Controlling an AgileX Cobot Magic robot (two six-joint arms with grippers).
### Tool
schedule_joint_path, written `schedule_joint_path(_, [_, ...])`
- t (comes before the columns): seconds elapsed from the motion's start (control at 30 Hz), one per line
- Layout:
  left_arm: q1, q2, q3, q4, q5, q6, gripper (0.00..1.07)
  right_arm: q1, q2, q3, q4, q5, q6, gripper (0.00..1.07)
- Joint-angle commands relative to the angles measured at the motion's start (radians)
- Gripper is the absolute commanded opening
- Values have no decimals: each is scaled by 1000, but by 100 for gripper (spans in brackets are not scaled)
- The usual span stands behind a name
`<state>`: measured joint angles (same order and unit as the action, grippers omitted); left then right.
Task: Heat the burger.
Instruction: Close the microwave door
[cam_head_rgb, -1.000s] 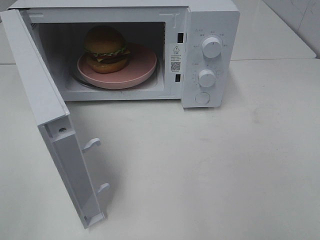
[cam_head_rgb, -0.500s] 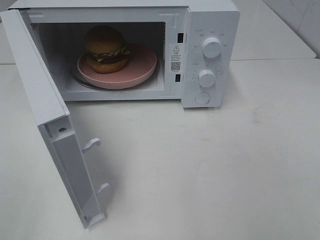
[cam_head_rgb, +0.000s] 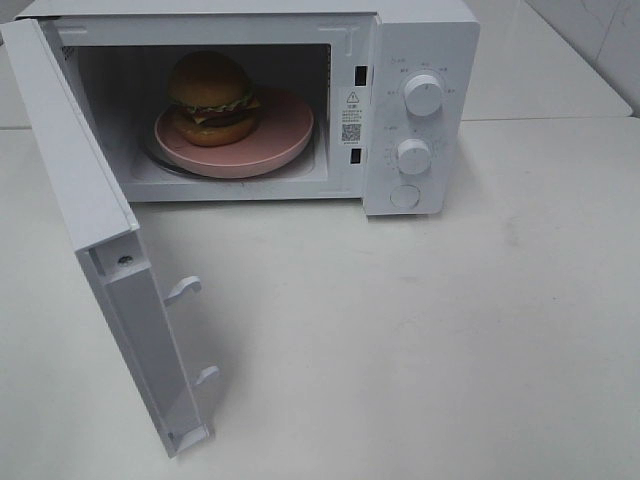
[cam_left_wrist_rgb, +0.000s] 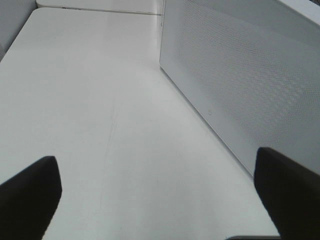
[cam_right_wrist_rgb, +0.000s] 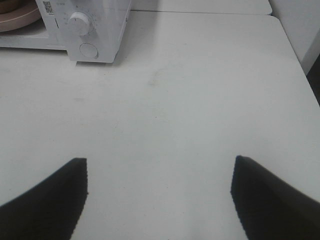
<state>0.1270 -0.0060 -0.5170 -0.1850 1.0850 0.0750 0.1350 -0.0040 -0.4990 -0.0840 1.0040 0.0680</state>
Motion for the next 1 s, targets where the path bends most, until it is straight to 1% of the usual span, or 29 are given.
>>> schedule_joint_path(0.03, [-2,-17,2,-3,-16,-1,102,-6,-27,2,-1,-6,-9,76])
schedule_joint_path(0.73, [-2,-17,2,-3,-16,-1,102,-6,-27,2,-1,-6,-9,76])
schedule_joint_path(0.8, [-2,-17,2,-1,-16,-4,102,-6,-27,2,-1,-6,-9,76])
schedule_joint_path(0.83, [-2,-17,2,4,-19,-25,102,-6,-27,2,-1,-6,-9,76])
schedule_joint_path(0.87, [-2,-17,2,2,-20,-34,102,-6,-27,2,-1,-6,-9,76])
schedule_joint_path(1.0, [-2,-17,2,-1,-21,-37,102,-6,-27,2,-1,-6,-9,76])
